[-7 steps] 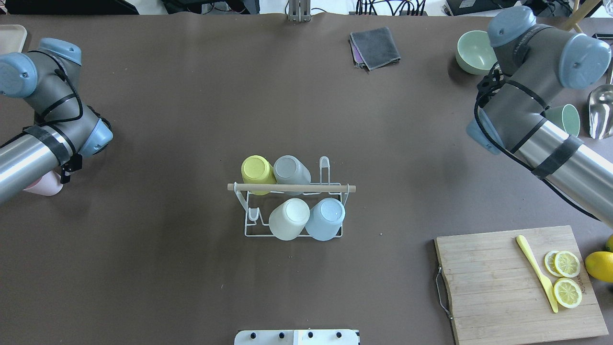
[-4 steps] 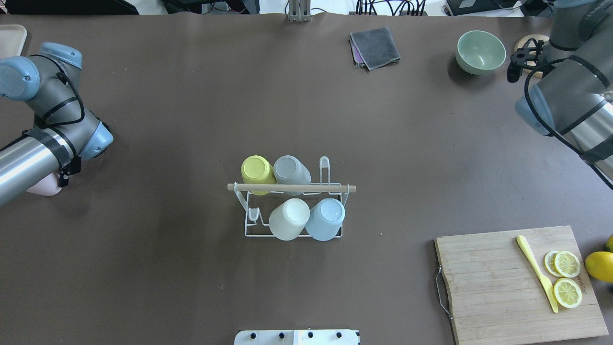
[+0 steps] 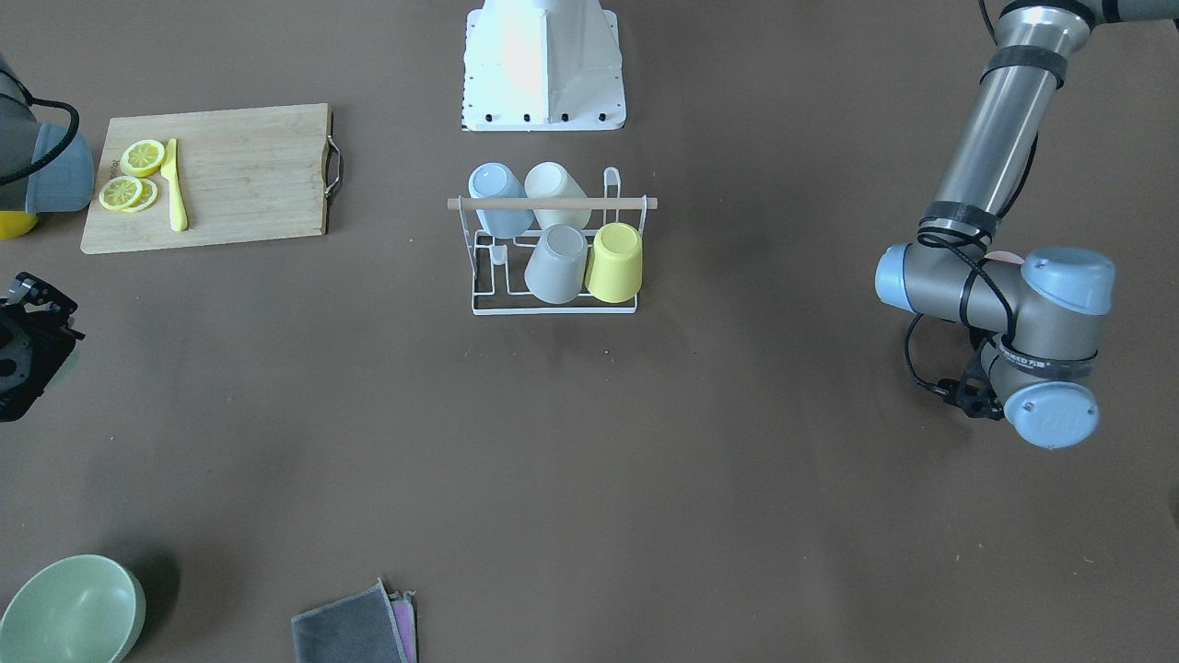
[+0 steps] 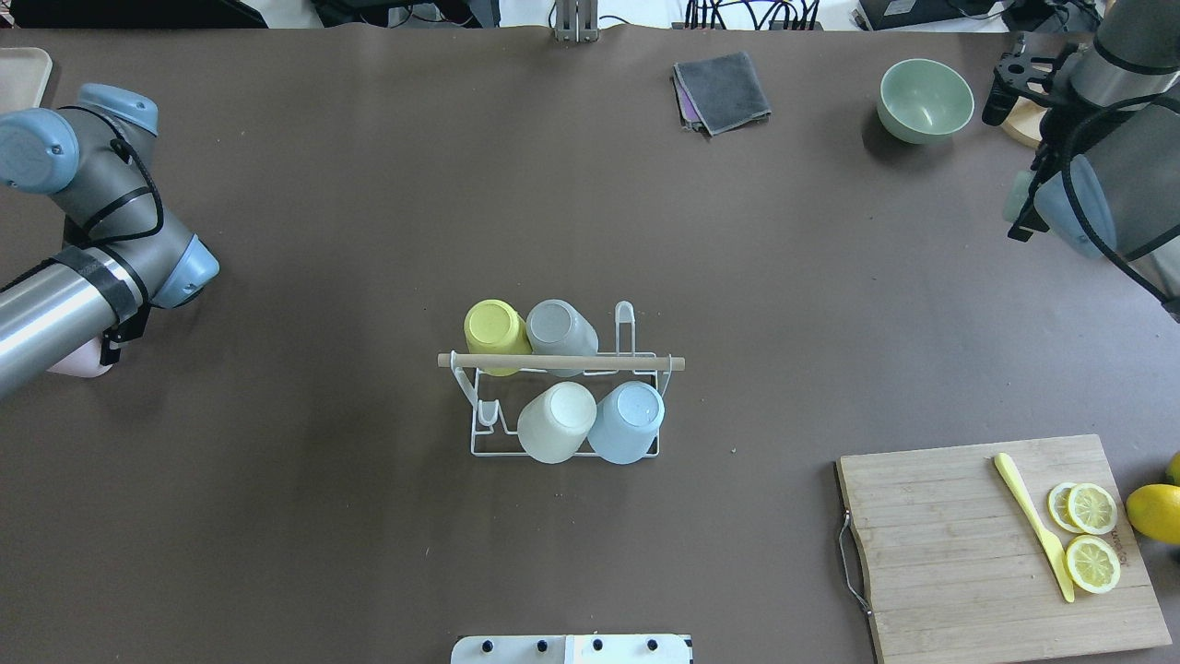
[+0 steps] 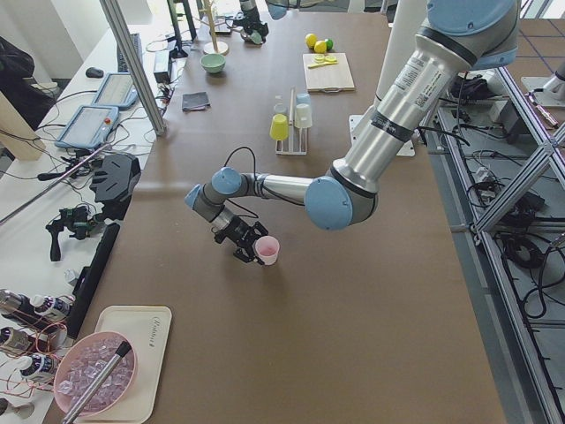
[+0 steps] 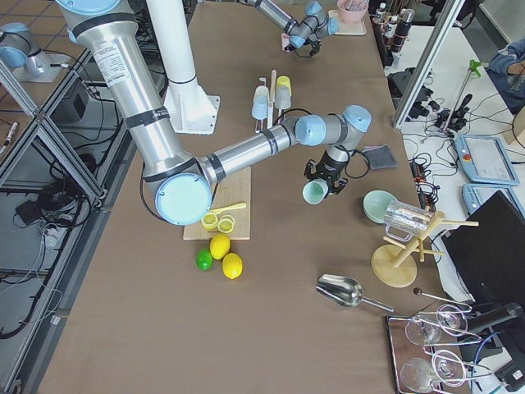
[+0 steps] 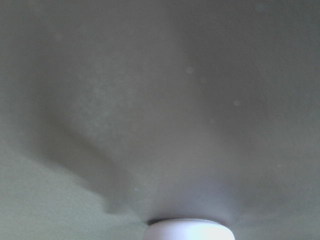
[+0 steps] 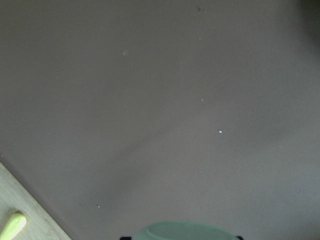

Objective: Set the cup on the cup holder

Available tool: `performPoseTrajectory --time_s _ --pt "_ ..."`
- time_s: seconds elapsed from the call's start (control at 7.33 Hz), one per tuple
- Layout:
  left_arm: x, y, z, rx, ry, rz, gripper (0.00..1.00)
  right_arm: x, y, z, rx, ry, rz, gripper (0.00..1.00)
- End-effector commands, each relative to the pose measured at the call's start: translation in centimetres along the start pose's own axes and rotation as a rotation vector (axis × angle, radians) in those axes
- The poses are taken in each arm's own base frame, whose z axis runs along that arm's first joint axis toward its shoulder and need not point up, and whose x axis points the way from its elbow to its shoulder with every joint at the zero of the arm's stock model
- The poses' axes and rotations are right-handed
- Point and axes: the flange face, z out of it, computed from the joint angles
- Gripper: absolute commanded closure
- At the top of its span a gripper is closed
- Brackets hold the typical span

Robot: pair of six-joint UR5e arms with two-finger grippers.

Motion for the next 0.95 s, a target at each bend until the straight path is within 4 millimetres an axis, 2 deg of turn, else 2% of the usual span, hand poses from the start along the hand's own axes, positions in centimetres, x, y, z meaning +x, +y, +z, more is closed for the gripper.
performPoseTrajectory --time_s 0.0,0.14,0.27,0.41,0.55,0.68,0.82 --pt "0.2 0.8 -0.5 -0.024 0.013 -0.005 1.00 -0.7 -1.1 -0.5 0.080 -0.022 -0.051 1.00" --pt "0.3 2.0 -1.6 -0.035 0.028 0.026 1.00 -0.9 -0.6 0.1 0.127 -0.036 -0.097 1.00" --pt "-0.3 3.3 -3.4 -0.008 0.033 0.053 1.00 -1.2 -0.9 -0.6 0.182 -0.054 -0.118 1.00" --pt "-1.3 5.0 -5.9 0.033 -0.006 0.122 1.00 -1.5 -1.0 -1.2 0.229 -0.062 -0.143 1.00" --pt "-0.6 6.3 -8.3 0.073 -0.058 0.165 1.00 -1.7 0.0 -1.3 0.300 -0.088 -0.175 1.00" --pt "-1.7 8.3 -10.9 0.136 -0.063 0.155 1.00 -2.4 0.6 -1.3 0.388 -0.079 -0.261 1.00" --pt "-0.5 9.5 -12.7 0.187 -0.090 0.173 1.00 -3.2 0.4 -1.7 0.441 -0.073 -0.284 1.00"
